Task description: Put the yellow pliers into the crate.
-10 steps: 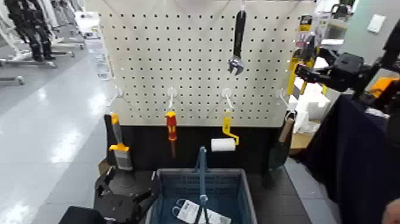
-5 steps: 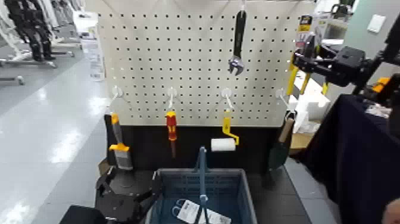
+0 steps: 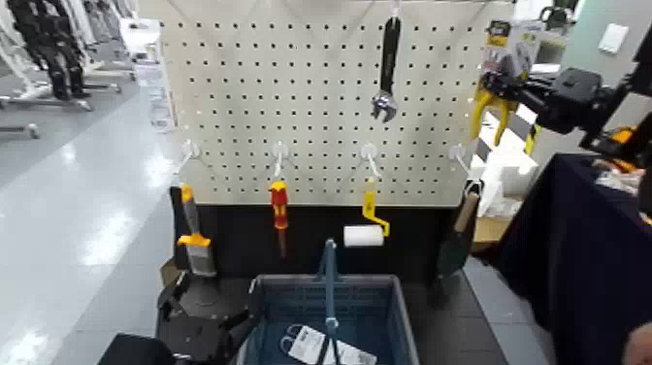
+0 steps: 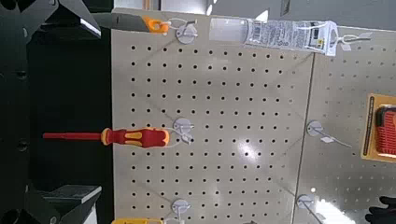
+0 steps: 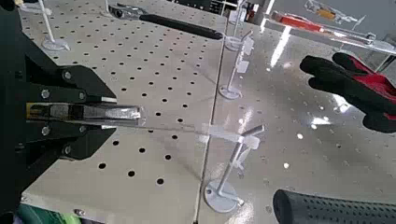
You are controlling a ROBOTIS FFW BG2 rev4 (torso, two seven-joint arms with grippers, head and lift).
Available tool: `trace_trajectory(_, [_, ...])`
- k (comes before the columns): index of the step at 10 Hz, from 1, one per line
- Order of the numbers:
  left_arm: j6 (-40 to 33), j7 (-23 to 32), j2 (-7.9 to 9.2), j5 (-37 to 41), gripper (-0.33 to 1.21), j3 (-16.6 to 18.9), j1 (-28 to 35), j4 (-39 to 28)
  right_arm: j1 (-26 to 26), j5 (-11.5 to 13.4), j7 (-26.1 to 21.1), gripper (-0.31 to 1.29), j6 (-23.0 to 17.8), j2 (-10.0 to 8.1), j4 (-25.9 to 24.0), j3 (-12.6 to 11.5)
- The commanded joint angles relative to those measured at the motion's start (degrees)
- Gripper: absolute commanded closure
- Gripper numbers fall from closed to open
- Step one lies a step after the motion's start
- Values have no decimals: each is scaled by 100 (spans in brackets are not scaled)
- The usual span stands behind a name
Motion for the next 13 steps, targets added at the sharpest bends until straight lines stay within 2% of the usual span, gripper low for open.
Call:
trace_trajectory(1, [13, 0, -4, 1, 13, -9, -6, 0, -21, 4, -2, 105, -8, -4, 5, -19])
trace_trajectory(5, [30, -9, -4, 10, 14, 0, 2, 0, -83, 4, -19, 105, -17, -21, -189, -72])
trace_trajectory(10, [30, -9, 22, 28, 14, 26, 11, 0, 110, 100, 7, 105, 247, -48, -927, -309])
trace_trajectory(13, [65, -9, 31, 36, 14, 9, 2, 0, 690, 91, -46, 105, 598, 58, -1850, -617])
